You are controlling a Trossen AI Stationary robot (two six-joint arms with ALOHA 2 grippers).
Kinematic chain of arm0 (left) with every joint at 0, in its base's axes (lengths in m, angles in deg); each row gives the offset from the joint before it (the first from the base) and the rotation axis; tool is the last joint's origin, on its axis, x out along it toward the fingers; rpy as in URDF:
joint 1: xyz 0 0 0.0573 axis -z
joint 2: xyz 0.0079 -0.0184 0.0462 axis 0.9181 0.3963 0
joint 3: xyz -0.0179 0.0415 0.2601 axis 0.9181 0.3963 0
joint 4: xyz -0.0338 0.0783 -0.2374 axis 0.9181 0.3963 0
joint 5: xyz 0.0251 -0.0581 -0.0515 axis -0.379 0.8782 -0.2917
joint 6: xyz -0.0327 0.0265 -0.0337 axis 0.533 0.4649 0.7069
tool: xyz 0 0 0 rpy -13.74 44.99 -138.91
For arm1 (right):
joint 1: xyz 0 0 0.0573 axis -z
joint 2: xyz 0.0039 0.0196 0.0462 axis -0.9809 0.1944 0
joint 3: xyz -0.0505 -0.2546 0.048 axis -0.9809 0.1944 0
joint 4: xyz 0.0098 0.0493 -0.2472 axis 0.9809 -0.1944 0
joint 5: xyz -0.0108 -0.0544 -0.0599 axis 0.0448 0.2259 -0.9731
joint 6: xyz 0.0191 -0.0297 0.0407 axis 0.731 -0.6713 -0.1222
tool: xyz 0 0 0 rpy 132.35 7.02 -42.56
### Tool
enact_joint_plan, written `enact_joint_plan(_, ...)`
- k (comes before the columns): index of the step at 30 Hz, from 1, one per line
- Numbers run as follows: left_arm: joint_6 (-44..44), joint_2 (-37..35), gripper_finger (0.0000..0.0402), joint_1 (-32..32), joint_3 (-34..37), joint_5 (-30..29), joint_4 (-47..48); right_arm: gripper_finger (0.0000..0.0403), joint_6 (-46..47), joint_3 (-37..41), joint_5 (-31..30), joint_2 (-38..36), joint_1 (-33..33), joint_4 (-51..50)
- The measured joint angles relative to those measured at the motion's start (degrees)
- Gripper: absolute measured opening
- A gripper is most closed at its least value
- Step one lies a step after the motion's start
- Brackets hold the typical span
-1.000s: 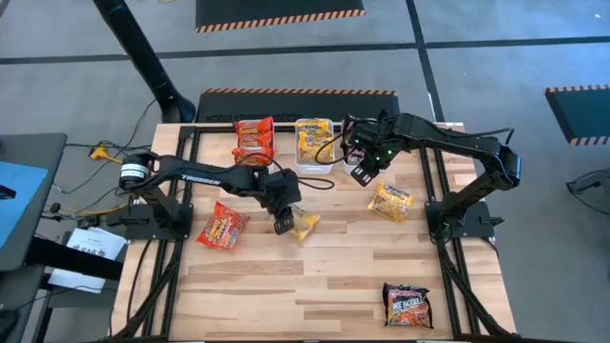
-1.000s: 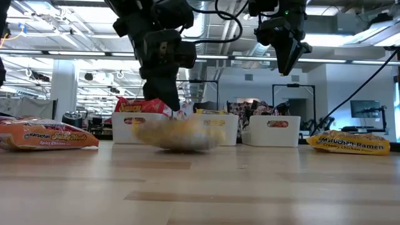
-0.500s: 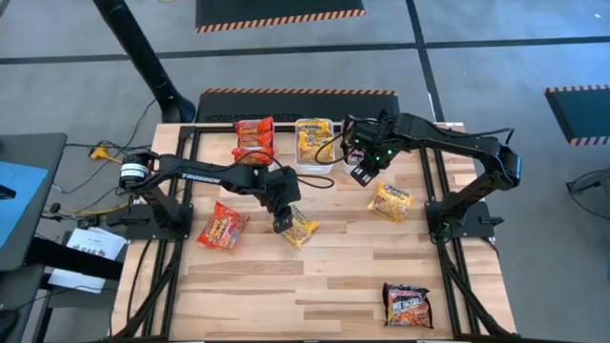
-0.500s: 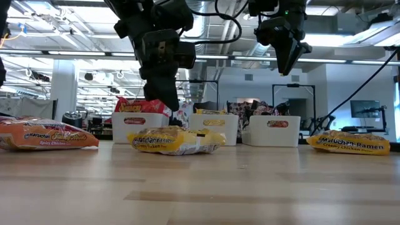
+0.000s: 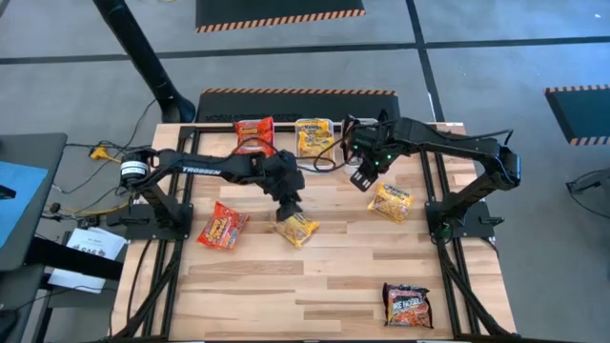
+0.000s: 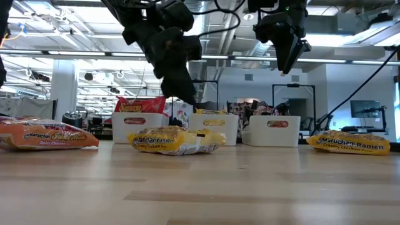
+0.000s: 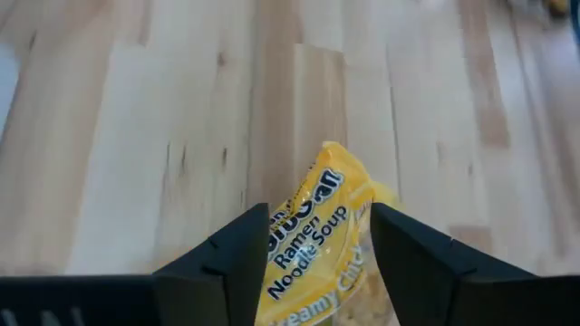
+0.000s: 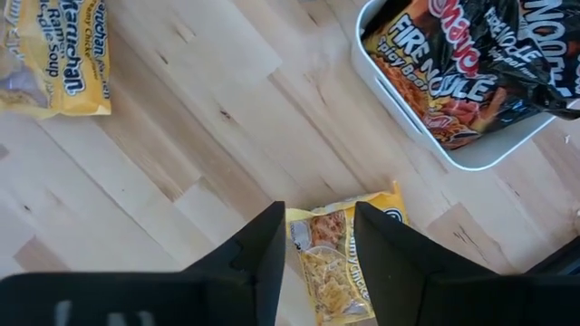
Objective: Sort Maruchan noodles
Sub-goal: Put the yellow noodle pack into the middle white bin
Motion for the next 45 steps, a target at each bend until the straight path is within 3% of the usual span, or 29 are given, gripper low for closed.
enact_joint_plan(3, -7.04, 0.0, 0.0181, 0.38, 0.0, -0.99, 0.14, 0.0161, 0.0, 0.0, 0.02, 0.0, -0.31, 0.0)
enact_joint_plan(11, -11.19, 0.74, 0.0177, -0.03, -0.02, -1.27, -0.46, 0.016, 0.02, 0.0, 0.02, 0.0, -0.59, 0.0)
enact_joint_plan(29, -11.08, 8.88, 0.0176, 0.28, 0.06, -0.67, -1.41, 0.016, 0.04, 0.04, 0.01, -0.02, -0.57, 1.11)
enact_joint_plan(38, -8.38, 13.07, 0.0174, 0.94, -0.11, 2.91, -1.43, 0.0159, 0.02, 0.04, -0.05, 0.0, -0.57, 1.14)
enact_joint_plan(41, -7.26, 13.09, 0.0159, 0.99, -0.11, 3.06, 0.01, 0.0159, 0.04, 0.04, -0.07, -0.02, -0.42, 1.26)
enact_joint_plan(45, -7.35, 13.05, 0.0097, 1.21, -0.13, 4.66, 1.22, 0.0159, 0.02, 0.04, -0.09, 0.0, -0.31, 1.29)
